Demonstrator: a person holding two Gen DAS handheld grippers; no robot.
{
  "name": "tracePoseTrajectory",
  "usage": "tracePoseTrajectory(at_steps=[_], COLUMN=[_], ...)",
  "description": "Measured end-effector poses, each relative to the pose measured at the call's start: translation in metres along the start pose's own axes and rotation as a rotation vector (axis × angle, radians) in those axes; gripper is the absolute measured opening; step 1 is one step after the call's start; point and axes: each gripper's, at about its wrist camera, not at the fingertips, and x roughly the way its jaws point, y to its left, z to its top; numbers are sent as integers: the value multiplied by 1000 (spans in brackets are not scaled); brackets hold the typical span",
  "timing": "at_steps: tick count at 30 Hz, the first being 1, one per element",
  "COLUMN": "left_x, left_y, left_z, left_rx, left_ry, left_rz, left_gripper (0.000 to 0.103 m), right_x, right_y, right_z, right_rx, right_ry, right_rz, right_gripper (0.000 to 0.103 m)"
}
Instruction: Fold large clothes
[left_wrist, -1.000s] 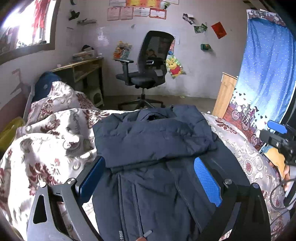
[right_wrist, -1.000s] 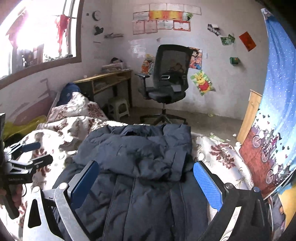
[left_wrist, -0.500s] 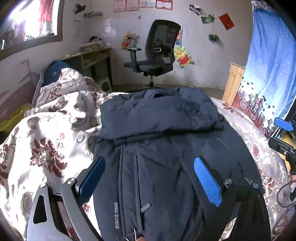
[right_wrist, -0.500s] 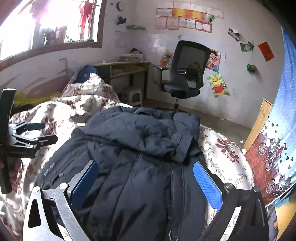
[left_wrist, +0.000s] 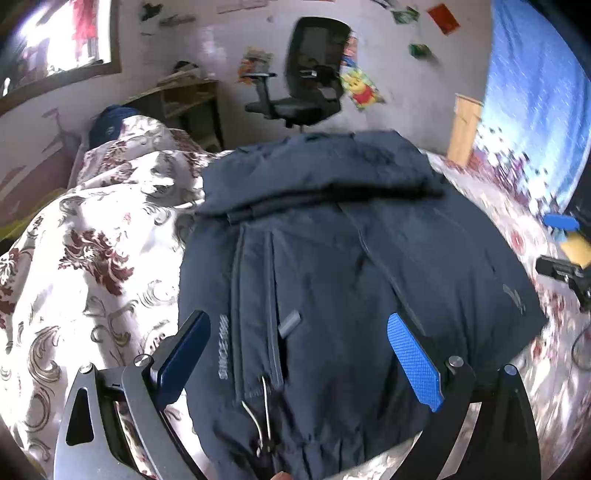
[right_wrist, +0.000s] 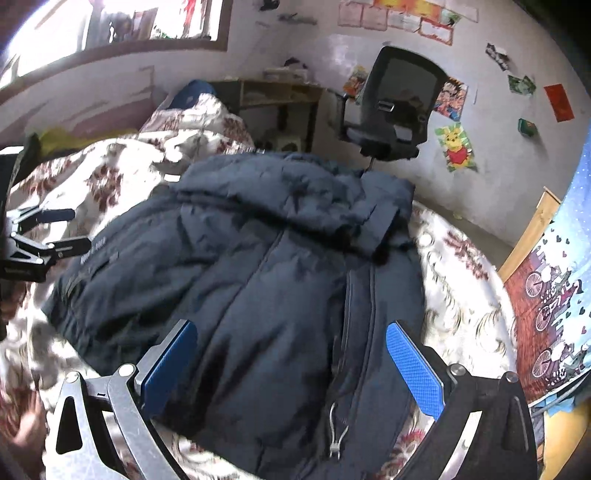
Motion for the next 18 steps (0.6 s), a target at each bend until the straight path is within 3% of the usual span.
tracePoseTrajectory(at_steps=[4,18], left_x=[2,14], left_y=[-13,-44], left_z=[-20,-80], left_rx=[83,211], left_ry=[26,116], left_rz=[-6,-35], left_gripper=[94,94], right_x=[8,44], right_y=[2,14], right_z=[-24,-83], right_rx=[-17,-64], right_ry=[63,266], right_rz=[3,44], right_gripper=[103,103])
